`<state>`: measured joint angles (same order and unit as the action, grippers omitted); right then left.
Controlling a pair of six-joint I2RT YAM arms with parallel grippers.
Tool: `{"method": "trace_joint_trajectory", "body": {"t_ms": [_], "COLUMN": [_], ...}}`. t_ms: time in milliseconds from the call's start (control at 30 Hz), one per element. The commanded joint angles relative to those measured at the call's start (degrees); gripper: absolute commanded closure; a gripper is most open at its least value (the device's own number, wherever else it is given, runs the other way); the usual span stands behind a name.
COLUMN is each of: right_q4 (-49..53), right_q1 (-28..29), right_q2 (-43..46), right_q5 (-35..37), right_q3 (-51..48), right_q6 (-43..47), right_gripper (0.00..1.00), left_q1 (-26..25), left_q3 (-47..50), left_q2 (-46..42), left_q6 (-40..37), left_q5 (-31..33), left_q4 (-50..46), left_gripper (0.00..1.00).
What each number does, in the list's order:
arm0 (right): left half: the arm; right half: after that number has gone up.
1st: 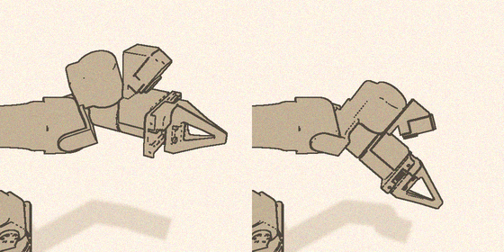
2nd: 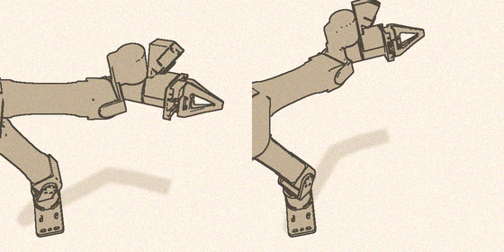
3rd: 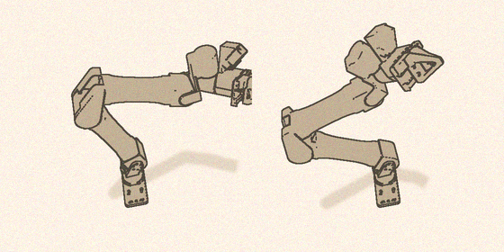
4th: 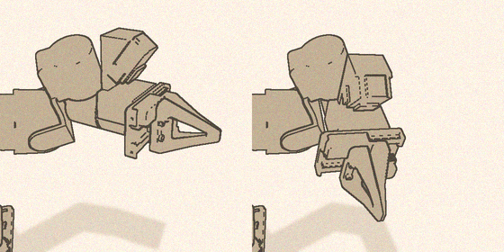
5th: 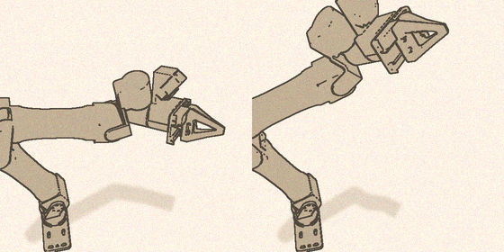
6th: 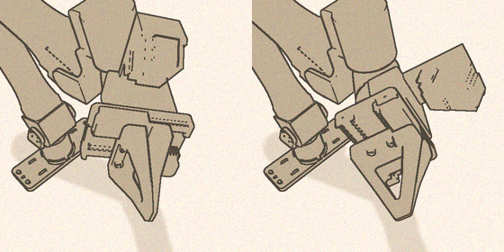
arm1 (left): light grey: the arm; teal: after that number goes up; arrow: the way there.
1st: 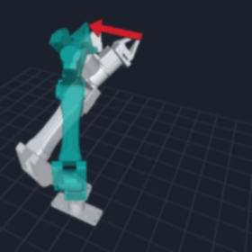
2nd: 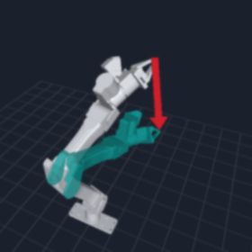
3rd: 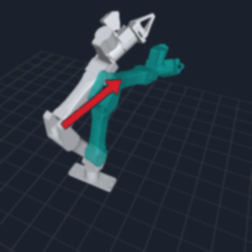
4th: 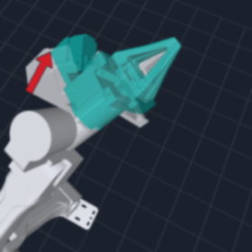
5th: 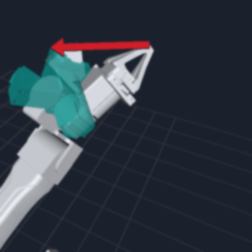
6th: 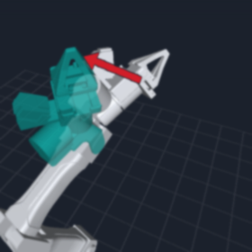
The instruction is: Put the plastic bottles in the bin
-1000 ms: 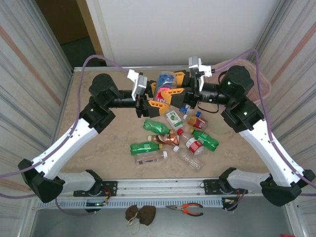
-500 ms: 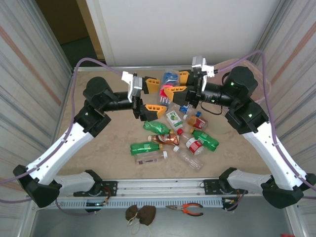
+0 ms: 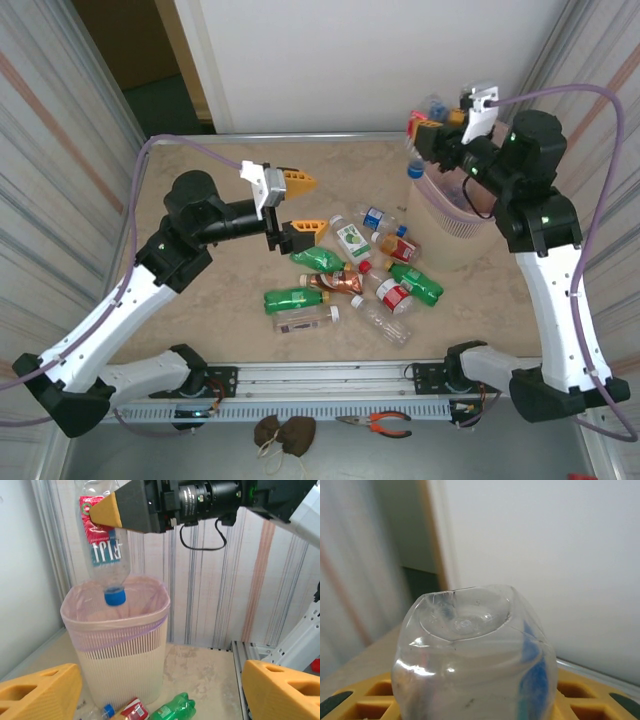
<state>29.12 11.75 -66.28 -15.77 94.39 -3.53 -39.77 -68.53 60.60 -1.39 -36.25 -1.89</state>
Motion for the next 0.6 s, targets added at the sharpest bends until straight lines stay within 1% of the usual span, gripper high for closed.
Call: {"method": "trace_joint_trajectory", "body": {"t_ms": [0, 133, 267, 300, 333, 400, 433, 500, 567], "right_q4": [6.6, 10.54, 14.75, 15.81, 16.71, 17.92, 18.32, 18.41, 19.57], "right_q1": [-5.23, -11.26, -14.67, -15.54, -16.29, -18.16, -18.71, -18.87, -18.87], "right_q2": [-2.45, -6.04, -9.88, -10.76, -11.49, -12.89, -13.43, -14.03, -14.72], "right_q5": [7.75, 12.37, 19.7, 20.38, 20.75, 20.55, 20.65, 23.27, 28.39], "right_q3": [2.75, 4.23, 5.02, 5.09, 4.95, 3.78, 2.81, 0.92, -0.83], "right_q6": [1.14, -1.1, -5.19, -6.69, -8.62, -13.13, -15.24, -19.48, -26.27], "right_gripper": [0.59, 0.61, 0.61, 0.62, 0.63, 0.72, 0.74, 0.72, 0.7], "left_q1": [0.28, 0.39, 0.54, 0.5, 0.66, 0.79, 0.91, 1.31, 1.7], "left_q3": [0.64, 1.27, 1.98, 2.11, 2.25, 2.57, 2.7, 2.95, 3.3], "left_q2": [-1.69, -2.24, -2.66, -2.69, -2.75, -2.74, -2.71, -2.73, -2.81], "left_q6": [-1.79, -2.19, -2.44, -2.55, -2.64, -2.91, -2.92, -2.93, -2.77], "left_q5": [1.97, 2.41, 2.5, 2.51, 2.54, 2.49, 2.5, 2.19, 1.93], "left_q4": [-1.44, -1.84, -1.93, -1.97, -1.84, -1.84, -1.88, -1.8, -1.54], "left_gripper": [0.17, 0.18, 0.18, 0.18, 0.18, 0.18, 0.18, 0.18, 0.18]}}
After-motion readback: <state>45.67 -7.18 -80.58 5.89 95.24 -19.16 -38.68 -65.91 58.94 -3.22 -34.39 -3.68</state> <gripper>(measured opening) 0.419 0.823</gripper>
